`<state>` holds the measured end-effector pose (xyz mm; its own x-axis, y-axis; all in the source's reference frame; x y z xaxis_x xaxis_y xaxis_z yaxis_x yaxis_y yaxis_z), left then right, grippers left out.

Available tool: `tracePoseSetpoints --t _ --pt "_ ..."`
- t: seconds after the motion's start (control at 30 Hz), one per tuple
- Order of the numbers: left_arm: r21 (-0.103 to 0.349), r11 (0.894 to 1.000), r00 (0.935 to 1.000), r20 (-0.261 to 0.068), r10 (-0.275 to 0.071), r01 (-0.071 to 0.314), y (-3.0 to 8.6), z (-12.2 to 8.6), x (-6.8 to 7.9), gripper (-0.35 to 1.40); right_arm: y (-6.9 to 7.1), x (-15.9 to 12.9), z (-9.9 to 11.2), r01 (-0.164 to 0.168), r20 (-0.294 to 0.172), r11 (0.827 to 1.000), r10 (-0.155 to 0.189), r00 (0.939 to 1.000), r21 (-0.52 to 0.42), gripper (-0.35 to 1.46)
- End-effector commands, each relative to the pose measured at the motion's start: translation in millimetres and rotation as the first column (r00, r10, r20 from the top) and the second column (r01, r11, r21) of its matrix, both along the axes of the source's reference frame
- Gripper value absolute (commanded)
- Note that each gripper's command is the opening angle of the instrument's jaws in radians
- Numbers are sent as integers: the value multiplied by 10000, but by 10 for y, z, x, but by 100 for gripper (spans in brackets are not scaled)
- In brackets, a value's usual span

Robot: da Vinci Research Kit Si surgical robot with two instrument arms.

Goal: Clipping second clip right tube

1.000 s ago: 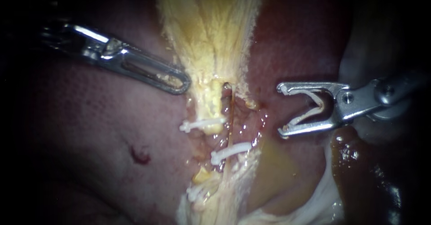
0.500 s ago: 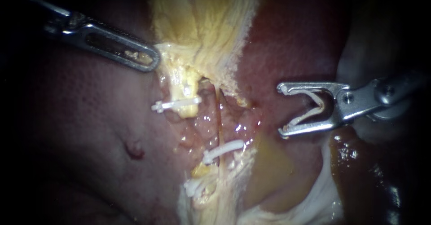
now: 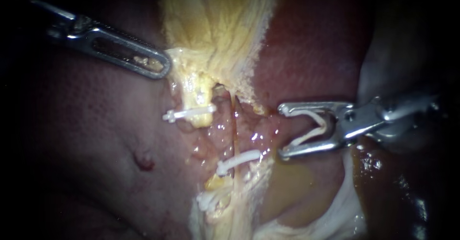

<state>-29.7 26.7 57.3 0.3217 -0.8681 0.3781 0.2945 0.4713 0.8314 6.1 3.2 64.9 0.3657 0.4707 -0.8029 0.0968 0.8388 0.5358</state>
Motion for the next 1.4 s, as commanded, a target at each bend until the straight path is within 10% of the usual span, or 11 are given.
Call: tracePoseSetpoints --t 0.03,0.6,1.4 --pt "-3 10000 10000 -4 1 -1 0 1 0 -35 -3 4 3 -27 41 9998 26 10000 182 49" --pt "-17 10000 10000 -21 -18 18 -4 0 -2 -35 -8 43 49 -258 417 9832 185 9990 1809 49" --pt "-17 10000 10000 -23 -21 21 -4 0 -2 -35 -21 80 63 263 -48 9696 -259 9997 2431 48"
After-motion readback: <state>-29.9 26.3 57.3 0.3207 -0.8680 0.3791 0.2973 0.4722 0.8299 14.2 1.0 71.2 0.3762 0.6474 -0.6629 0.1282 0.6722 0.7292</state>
